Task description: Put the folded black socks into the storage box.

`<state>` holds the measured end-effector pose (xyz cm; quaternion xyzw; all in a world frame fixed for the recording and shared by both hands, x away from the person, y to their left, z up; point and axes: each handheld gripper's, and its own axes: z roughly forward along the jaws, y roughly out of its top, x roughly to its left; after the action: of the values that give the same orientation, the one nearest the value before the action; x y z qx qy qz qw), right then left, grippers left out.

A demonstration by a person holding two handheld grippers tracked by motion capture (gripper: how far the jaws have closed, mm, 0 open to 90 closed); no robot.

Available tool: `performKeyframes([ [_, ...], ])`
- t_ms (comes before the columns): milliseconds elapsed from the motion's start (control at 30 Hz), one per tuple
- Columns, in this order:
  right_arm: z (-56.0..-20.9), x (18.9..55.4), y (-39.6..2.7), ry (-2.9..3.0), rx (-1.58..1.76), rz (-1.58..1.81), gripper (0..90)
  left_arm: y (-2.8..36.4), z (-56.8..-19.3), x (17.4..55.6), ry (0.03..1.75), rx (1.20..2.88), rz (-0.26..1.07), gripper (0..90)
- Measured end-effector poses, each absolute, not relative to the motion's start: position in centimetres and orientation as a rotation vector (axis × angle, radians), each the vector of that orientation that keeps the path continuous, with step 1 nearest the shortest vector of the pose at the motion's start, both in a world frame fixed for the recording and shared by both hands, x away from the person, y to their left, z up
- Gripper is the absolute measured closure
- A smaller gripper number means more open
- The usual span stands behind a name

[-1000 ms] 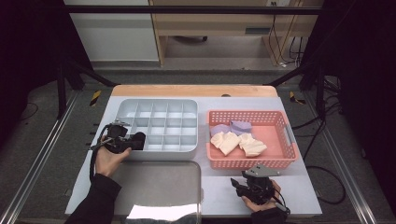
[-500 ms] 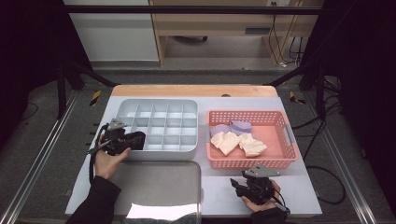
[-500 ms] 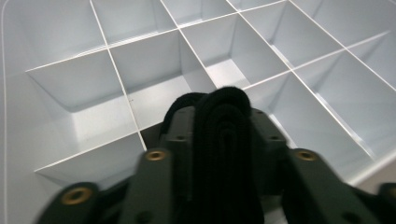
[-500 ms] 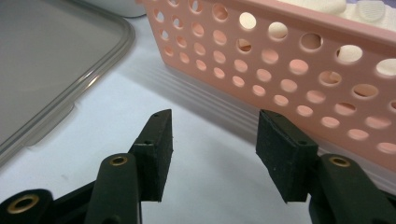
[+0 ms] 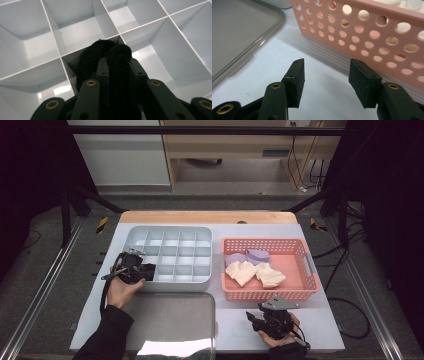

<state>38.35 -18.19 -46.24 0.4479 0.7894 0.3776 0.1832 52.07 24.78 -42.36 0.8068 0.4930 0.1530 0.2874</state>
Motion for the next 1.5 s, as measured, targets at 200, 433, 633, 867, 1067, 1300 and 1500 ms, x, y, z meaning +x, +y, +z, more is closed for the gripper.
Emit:
performKeyframes([
  [200, -46.2, 38.3, -18.2, 2.219, 1.266, 1.07, 45.6, 25.8, -42.3, 51.3, 1.272, 2.068, 0.436, 55.2],
  [433, -46.2, 38.4, -18.3, 2.217, 1.26, 1.077, 46.8, 26.5, -41.5, 50.2, 1.243, 1.984, 0.48, 72.6],
  [633, -46.2, 38.3, -18.2, 2.219, 1.261, 1.077, 47.7, 26.5, -42.2, 50.9, 1.232, 2.029, 0.497, 80.0],
  [867, -46.2, 38.4, -18.1, 2.228, 1.254, 1.073, 47.9, 26.0, -42.8, 51.3, 1.234, 2.093, 0.489, 80.6],
  [1067, -46.1, 38.4, -18.1, 2.224, 1.245, 1.095, 47.9, 26.3, -42.6, 51.1, 1.241, 2.052, 0.475, 78.7],
  [1300, -45.2, 37.9, -18.3, 2.182, 1.228, 1.157, 46.6, 27.2, -40.4, 48.3, 1.176, 1.914, 0.557, 60.7],
  [1500, -44.5, 37.5, -18.3, 2.145, 1.202, 1.197, 45.5, 27.9, -39.6, 45.9, 1.165, 1.88, 0.547, 51.7],
])
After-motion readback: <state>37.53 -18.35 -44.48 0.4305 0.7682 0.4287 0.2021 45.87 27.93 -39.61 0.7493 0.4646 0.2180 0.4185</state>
